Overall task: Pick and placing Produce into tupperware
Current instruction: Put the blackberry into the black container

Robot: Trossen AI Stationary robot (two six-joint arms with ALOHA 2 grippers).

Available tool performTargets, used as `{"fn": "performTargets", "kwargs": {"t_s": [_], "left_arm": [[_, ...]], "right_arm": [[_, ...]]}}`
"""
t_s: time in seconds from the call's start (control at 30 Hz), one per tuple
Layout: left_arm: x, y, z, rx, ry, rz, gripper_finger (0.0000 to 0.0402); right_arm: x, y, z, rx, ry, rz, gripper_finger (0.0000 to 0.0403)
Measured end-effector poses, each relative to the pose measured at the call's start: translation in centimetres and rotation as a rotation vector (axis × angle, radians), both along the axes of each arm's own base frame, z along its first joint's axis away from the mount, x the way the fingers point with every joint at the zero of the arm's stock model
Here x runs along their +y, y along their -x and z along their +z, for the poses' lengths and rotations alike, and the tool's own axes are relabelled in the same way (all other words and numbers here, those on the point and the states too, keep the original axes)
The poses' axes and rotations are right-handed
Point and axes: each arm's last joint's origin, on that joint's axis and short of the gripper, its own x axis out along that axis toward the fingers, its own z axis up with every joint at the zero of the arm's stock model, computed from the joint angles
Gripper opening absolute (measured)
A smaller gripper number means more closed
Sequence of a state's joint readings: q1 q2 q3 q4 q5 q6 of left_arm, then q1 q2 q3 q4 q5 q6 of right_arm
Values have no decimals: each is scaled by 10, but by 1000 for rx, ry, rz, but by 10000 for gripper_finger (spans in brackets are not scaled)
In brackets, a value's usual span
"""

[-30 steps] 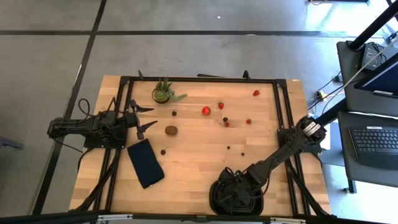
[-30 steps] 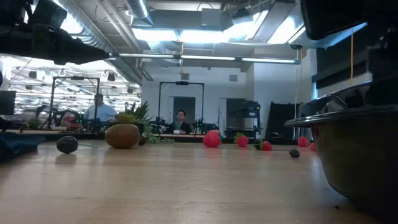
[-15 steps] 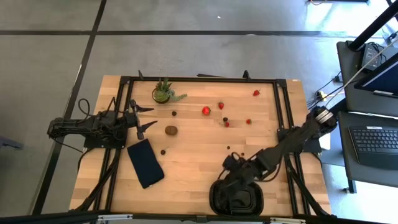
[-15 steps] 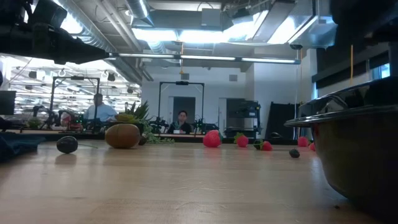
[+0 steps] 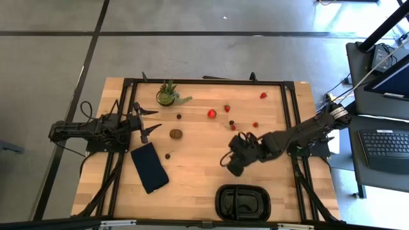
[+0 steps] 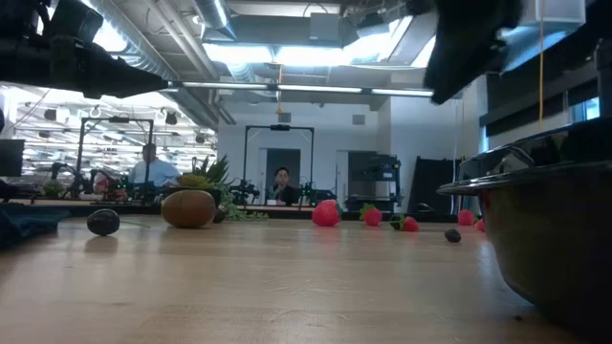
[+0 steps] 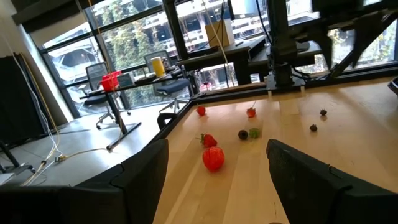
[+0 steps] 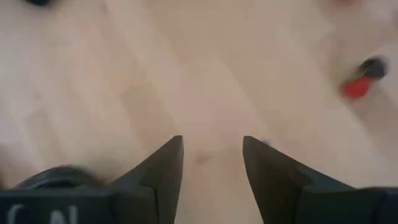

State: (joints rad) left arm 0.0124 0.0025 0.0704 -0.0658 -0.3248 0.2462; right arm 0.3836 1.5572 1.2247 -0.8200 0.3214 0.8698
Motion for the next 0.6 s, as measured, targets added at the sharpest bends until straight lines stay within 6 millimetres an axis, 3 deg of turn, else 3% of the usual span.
{"fn": "performTargets", "kwargs": {"t_s": [0.13,0.37,0.6], "left_arm": [[0,0,1,-10,0,0,265],[0,0,1,-12,-1,0,265],[0,0,0,-3,0,0,265]], "right_arm": [[-21,-7,0,22,59,36,193],[-61,-14,-1,82,175,81,269],[-71,-19,-1,100,250,204,295]]}}
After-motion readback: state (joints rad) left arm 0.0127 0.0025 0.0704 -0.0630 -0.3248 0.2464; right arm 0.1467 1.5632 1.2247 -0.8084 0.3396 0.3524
